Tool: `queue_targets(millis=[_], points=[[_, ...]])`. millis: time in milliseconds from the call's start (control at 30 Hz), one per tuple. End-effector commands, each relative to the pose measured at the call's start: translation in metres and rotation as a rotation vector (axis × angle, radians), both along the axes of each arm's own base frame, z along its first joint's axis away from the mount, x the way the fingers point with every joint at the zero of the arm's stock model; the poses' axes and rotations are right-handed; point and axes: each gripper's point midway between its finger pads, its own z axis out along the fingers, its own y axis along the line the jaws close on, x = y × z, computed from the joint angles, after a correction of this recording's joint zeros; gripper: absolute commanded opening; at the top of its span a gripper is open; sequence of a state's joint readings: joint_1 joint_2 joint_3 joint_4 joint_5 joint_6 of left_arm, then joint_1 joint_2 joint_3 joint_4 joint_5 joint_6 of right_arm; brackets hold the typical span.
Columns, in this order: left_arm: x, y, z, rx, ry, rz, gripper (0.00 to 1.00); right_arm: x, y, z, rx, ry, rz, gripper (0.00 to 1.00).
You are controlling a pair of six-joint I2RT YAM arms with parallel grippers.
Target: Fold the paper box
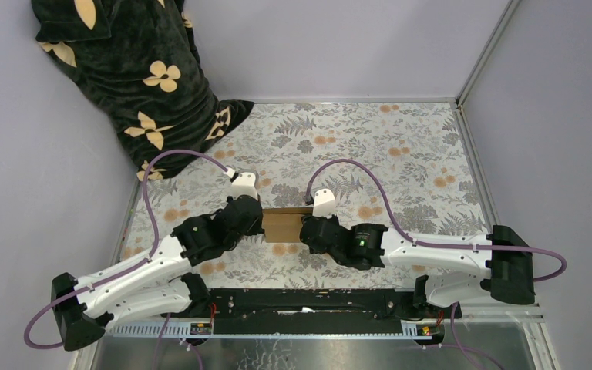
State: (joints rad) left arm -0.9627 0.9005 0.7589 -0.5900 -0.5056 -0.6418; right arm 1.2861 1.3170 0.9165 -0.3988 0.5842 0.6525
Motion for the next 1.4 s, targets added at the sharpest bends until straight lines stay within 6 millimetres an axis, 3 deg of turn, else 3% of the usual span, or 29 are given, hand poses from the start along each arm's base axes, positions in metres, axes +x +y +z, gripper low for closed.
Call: queue_targets(millis=[0,833,1367], points=[[0.008,-0.006,0.011,-0.036,-0.047,0.019,0.08,0.005,0.001,0.013,0.052,-0.023,-0.019,0.46],[0.009,-0.014,0.014,-0.054,-0.029,0.014,0.08,0.005,0.005,0.014,0.044,-0.022,0.0,0.46],[0.002,-0.01,-0.005,-0.053,0.002,0.02,0.07,0.002,0.002,0.008,0.054,-0.012,-0.002,0.46]])
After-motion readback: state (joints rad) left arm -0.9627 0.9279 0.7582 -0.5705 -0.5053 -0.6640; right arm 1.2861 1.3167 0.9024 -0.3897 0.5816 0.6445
